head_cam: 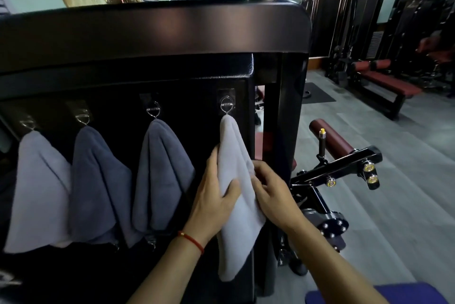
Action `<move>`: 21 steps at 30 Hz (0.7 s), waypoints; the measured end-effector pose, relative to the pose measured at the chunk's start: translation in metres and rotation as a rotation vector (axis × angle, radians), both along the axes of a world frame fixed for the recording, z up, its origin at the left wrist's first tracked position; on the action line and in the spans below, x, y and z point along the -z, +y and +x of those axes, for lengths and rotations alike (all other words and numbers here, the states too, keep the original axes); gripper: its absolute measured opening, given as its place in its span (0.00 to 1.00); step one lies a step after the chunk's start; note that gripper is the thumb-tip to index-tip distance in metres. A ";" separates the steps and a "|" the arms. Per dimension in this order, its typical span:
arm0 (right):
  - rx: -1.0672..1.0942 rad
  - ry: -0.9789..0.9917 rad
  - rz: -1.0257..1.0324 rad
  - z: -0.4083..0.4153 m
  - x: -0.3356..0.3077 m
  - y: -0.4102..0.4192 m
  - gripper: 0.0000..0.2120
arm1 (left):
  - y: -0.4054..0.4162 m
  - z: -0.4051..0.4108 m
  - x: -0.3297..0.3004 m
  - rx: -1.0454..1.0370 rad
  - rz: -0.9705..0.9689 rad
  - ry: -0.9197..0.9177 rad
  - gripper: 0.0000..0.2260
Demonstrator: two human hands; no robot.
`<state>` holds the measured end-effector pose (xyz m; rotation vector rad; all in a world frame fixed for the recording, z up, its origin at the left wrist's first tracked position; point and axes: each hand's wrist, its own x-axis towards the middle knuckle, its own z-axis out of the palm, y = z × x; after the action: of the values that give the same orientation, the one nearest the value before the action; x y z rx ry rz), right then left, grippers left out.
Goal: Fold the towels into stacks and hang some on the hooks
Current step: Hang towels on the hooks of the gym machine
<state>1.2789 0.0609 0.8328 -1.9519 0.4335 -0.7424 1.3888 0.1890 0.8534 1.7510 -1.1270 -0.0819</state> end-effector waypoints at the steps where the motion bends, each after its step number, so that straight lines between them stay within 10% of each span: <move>1: 0.055 0.029 -0.047 -0.001 0.004 -0.004 0.11 | 0.001 0.002 0.005 -0.050 0.007 -0.089 0.36; 8: 0.220 0.045 -0.477 -0.009 0.013 0.000 0.25 | 0.003 0.002 0.025 -0.267 0.225 -0.896 0.33; 12: 0.054 0.162 -0.472 -0.015 0.017 0.006 0.33 | -0.009 0.007 0.027 -0.252 0.383 -0.853 0.36; 21: 0.233 0.546 -0.327 -0.151 0.113 0.005 0.27 | -0.012 -0.080 0.062 0.169 -0.016 -0.649 0.23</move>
<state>1.1279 0.0657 0.7198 -2.4423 0.9283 -0.4276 1.3093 0.1772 0.7915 1.7072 -1.7309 0.4204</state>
